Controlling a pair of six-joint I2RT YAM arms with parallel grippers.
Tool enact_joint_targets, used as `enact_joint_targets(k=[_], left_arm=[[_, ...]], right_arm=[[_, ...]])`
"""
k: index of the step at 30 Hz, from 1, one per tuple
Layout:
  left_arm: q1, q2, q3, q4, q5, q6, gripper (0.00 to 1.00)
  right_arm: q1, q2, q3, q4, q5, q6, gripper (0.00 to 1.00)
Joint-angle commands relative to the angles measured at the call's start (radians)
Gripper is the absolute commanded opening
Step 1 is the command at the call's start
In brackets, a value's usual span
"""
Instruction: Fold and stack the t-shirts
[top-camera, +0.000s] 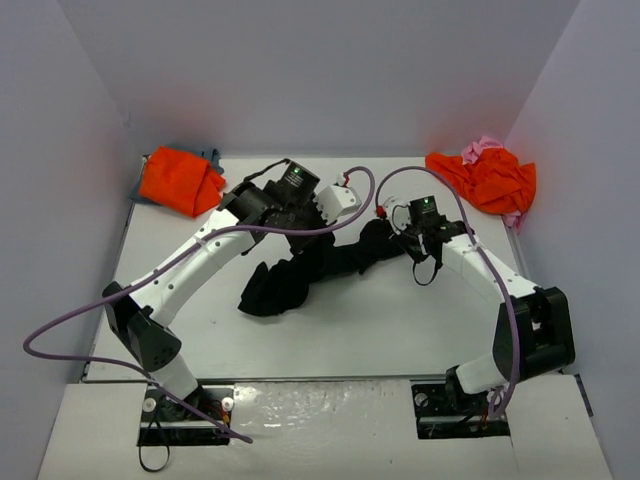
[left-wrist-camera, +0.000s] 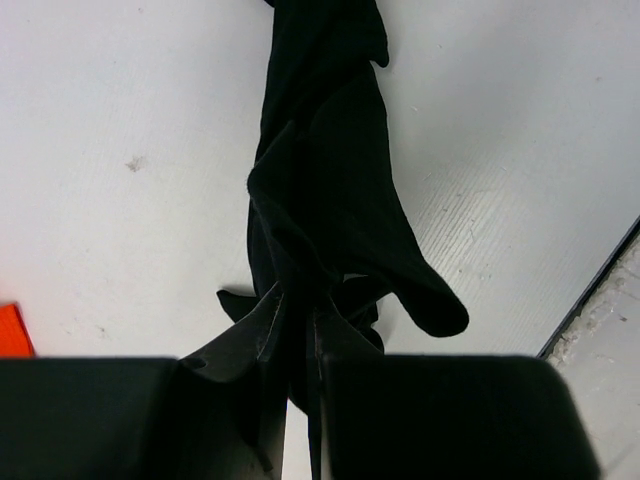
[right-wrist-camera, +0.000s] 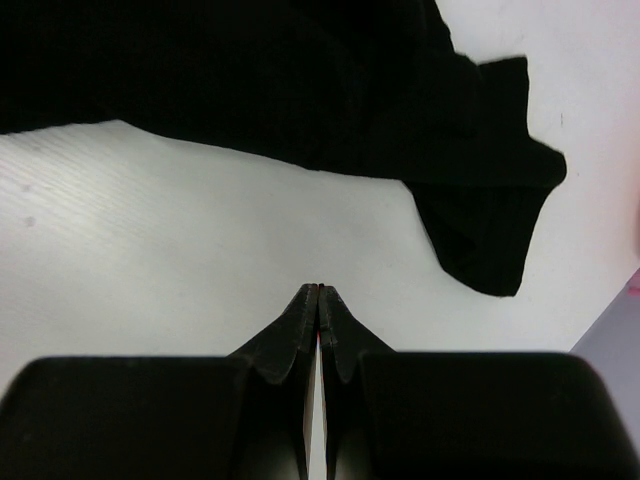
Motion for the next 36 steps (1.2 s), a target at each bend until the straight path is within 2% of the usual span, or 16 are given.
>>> enact_joint_targets(k=[1,5,7,8,9,11,15,17,20,22,23,25,26,34,35,36], left_arm=[[0.034,0.004,0.009,0.035,0.03,0.006,0.0],[0.065,0.027,0.001,0.055,0.043,-0.007,0.0],[0.083,0.03,0.011,0.05,0.068,-0.005,0.0],[0.092,0.032,0.016,0.046,0.098,-0.003,0.0],[0.1,0.035,0.022,0.04,0.143,-0.001,0.0],[0.114,0.052,0.042,0.016,0.16,-0.012,0.0],[0.125,0.057,0.053,0.018,0.165,-0.023,0.04],[0.134,0.05,0.06,0.012,0.179,-0.024,0.31],[0.143,0.035,0.063,0.006,0.192,-0.015,0.34],[0.148,0.024,0.055,0.004,0.196,-0.009,0.53],[0.153,0.018,0.051,0.002,0.202,-0.005,0.52],[0.166,0.007,0.037,0.009,0.212,-0.009,0.04],[0.169,0.006,0.027,0.019,0.211,-0.016,0.0],[0.171,0.067,0.03,0.023,0.253,-0.015,0.0],[0.171,0.081,0.037,0.016,0.257,-0.016,0.03],[0.17,0.104,0.054,-0.004,0.261,-0.012,0.24]], right_arm=[[0.123,-0.114,-0.004,0.07,0.098,-0.007,0.11],[0.172,-0.118,-0.009,0.131,0.238,-0.063,0.39],[0.172,-0.13,0.015,0.127,0.228,-0.052,0.79],[0.173,-0.13,0.024,0.122,0.217,-0.048,0.9],[0.174,-0.125,0.024,0.117,0.2,-0.049,0.83],[0.175,-0.136,0.002,0.131,0.17,-0.057,0.45],[0.177,-0.163,-0.021,0.139,0.148,-0.029,0.53],[0.177,-0.193,-0.027,0.14,0.139,-0.028,0.48],[0.178,-0.212,-0.05,0.143,0.159,-0.042,0.43],[0.178,-0.216,-0.065,0.152,0.162,-0.046,0.44],[0.177,-0.218,-0.07,0.156,0.158,-0.044,0.44],[0.177,-0.221,-0.07,0.157,0.146,-0.038,0.44],[0.177,-0.217,-0.066,0.157,0.145,-0.035,0.44],[0.177,-0.196,-0.048,0.156,0.145,-0.026,0.47],[0.177,-0.194,-0.049,0.156,0.145,-0.024,0.48],[0.177,-0.192,-0.052,0.157,0.141,-0.025,0.48]])
